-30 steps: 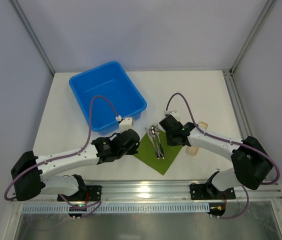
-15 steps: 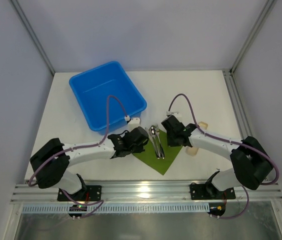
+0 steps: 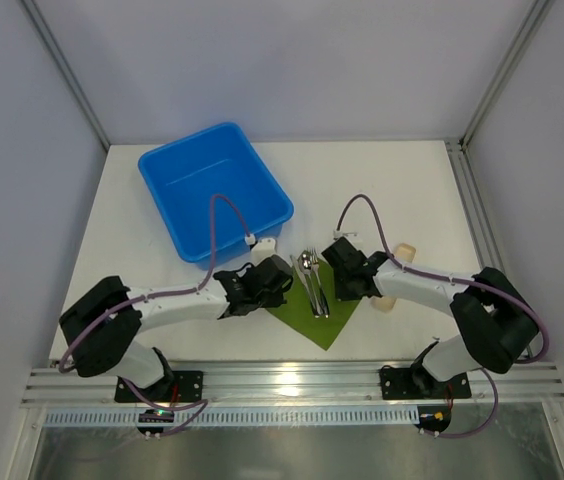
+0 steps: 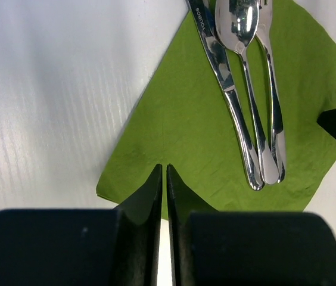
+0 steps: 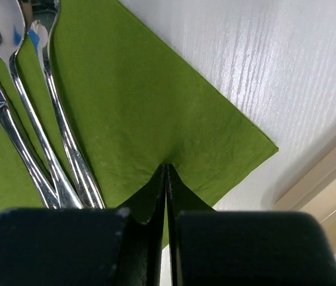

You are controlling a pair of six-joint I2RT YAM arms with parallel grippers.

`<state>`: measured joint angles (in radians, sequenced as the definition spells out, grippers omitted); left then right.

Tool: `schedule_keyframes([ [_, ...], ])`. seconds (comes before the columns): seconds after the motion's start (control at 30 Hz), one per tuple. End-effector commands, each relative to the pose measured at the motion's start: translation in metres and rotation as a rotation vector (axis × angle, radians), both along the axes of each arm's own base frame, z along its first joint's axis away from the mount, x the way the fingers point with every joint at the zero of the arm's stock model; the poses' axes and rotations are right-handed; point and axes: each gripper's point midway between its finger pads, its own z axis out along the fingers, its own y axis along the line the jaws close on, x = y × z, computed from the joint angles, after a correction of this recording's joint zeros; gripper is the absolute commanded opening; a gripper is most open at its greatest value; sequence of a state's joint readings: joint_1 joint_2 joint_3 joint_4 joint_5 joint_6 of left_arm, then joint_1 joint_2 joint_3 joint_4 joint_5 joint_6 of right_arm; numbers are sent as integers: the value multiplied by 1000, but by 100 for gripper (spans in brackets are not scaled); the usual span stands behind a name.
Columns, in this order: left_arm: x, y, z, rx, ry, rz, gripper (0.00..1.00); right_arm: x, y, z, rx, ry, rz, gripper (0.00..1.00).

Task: Place the utensils on the paper napkin and roll it up
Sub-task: Adjust the napkin at the center of the board.

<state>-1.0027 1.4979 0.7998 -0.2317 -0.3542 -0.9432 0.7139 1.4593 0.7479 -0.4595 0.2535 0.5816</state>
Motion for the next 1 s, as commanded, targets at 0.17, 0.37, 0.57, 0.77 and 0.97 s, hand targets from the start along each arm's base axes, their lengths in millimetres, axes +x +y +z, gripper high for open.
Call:
schedule_keyframes([
  [0.17, -1, 2, 33, -100, -51, 14, 10, -7, 20, -3, 52, -2, 6, 4],
  [0.37, -10, 12, 44, -128, -53, 12, 11, -16, 35, -7, 78, 19, 34, 4],
  [0.57, -18, 25, 54, -151, -60, 16, 13, -15, 30, 2, 58, -8, 28, 4],
  [0.77, -25, 28, 63, -181, -63, 2, 16, -12, 19, 22, 29, -67, 39, 4],
  [0.97, -33, 30, 65, -210, -51, -16, 20, -20, 11, 43, 60, -112, 55, 8],
])
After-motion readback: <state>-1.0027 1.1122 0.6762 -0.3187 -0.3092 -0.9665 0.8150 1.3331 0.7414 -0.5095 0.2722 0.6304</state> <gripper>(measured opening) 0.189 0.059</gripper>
